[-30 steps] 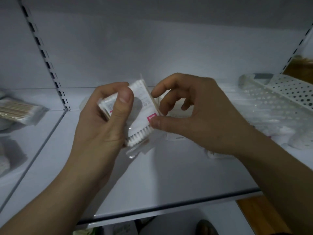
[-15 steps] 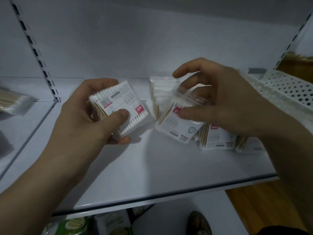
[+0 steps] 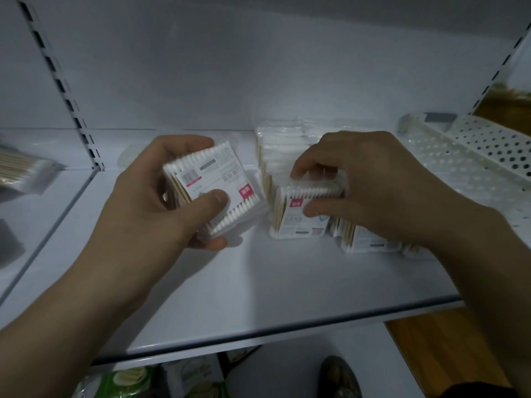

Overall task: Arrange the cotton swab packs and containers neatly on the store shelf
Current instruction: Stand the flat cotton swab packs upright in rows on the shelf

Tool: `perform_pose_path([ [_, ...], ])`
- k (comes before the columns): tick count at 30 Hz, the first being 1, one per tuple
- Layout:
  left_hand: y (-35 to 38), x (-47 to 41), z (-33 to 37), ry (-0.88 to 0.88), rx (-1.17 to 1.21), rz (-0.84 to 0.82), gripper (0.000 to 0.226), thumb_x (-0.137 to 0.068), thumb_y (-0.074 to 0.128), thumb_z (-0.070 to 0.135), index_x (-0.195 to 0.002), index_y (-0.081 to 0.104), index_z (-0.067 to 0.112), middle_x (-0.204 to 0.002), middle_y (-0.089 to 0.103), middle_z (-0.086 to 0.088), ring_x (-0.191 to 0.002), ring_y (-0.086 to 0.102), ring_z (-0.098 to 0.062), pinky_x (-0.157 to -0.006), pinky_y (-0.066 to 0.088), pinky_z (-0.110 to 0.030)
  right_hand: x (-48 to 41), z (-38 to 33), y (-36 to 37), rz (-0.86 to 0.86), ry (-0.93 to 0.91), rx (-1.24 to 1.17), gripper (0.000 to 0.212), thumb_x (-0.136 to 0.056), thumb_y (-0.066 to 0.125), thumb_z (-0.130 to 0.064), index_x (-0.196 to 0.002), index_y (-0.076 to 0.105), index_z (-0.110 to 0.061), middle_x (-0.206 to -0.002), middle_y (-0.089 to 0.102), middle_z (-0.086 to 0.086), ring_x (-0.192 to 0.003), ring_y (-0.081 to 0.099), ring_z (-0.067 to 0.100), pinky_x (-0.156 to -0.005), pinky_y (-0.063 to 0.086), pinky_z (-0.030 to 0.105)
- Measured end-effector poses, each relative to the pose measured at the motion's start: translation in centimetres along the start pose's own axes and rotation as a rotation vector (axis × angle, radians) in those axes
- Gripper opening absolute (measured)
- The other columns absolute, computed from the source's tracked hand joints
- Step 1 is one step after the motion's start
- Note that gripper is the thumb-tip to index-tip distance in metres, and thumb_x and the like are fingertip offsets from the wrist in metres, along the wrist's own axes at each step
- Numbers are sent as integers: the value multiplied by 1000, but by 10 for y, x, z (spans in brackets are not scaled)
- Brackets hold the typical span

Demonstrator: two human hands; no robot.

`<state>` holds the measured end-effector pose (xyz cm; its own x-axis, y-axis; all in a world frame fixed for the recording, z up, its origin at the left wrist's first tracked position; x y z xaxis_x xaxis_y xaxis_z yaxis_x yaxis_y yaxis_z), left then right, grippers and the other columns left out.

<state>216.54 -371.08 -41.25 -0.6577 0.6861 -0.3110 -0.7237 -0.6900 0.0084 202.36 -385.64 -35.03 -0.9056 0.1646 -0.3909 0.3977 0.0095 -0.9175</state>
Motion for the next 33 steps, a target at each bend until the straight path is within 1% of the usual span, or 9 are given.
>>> perform_pose_path([
  [6,2,1,1,-20,29,-31,48,-90,61,-11,-109,69,33,-110,75,-1,-92,76,-25,-56,62,-38,-2,0,-1,10,-2,-2,47,-66,94,-27,-108,71,-23,-85,65,-10,-78,62,13,-76,53,36],
  [8,3,1,1,-19,32,-49,47,-83,67,-6,-107,70,34,-110,75,-1,-91,75,-26,-55,60,-38,-2,0,-1,-2,3,-7,48,-67,93,-27,-109,70,-24,-87,67,-10,-80,63,13,-78,54,37],
  [11,5,2,2,-24,25,-70,45,-71,60,9,-106,70,35,-109,75,0,-89,75,-28,-54,59,-38,-2,4,-3,-5,25,-51,47,-69,92,-27,-110,70,-26,-87,67,-14,-81,63,7,-81,54,31],
  [17,9,5,3,-3,24,-77,46,-73,63,5,-108,69,34,-110,75,-1,-87,76,-29,-54,59,-38,-3,8,4,-27,20,-64,47,-74,88,-28,-115,65,-32,-92,64,-15,-84,58,5,-78,45,18],
  [20,7,5,4,10,33,-58,48,-81,67,-5,-110,69,34,-112,75,-1,-92,76,-29,-56,60,-38,0,9,3,-25,-5,-52,51,-74,87,-36,-119,62,-34,-97,62,-16,-88,56,4,-79,42,15],
  [24,6,5,9,30,86,-26,57,-70,78,5,-116,67,37,-113,75,-2,-95,75,-29,-59,62,-41,2,3,-8,97,-23,-47,48,-80,72,-59,-121,61,-35,-102,62,-17,-99,53,8,-84,45,30],
  [28,3,7,26,138,133,61,48,-81,79,16,-122,57,29,-116,75,1,-95,77,-27,-60,62,-35,4,-13,-22,285,36,-180,43,-84,61,-64,-117,60,-35,-101,65,-21,-105,48,3,-86,40,32],
  [31,8,10,37,195,123,56,44,-85,71,20,-124,50,23,-119,75,0,-98,77,-28,-64,63,-36,0,-28,-18,291,71,-372,43,-79,74,-59,-112,57,-37,-100,68,-21,-106,58,1,-84,45,31],
  [33,12,11,39,205,117,37,43,-87,76,25,-121,50,25,-121,74,0,-99,76,-29,-66,63,-36,-4,-30,-21,307,91,-530,42,-76,85,-43,-107,58,-31,-96,71,-15,-97,66,5,-76,53,35],
])
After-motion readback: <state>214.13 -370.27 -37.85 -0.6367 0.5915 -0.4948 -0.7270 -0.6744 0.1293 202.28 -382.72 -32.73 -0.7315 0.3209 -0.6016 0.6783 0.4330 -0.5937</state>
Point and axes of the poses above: each hand's wrist, its own x-axis away from the middle knuckle, its own y-axis out of the palm, z = x × y, the point moved 9 cm from there along -x, towards the middle knuckle
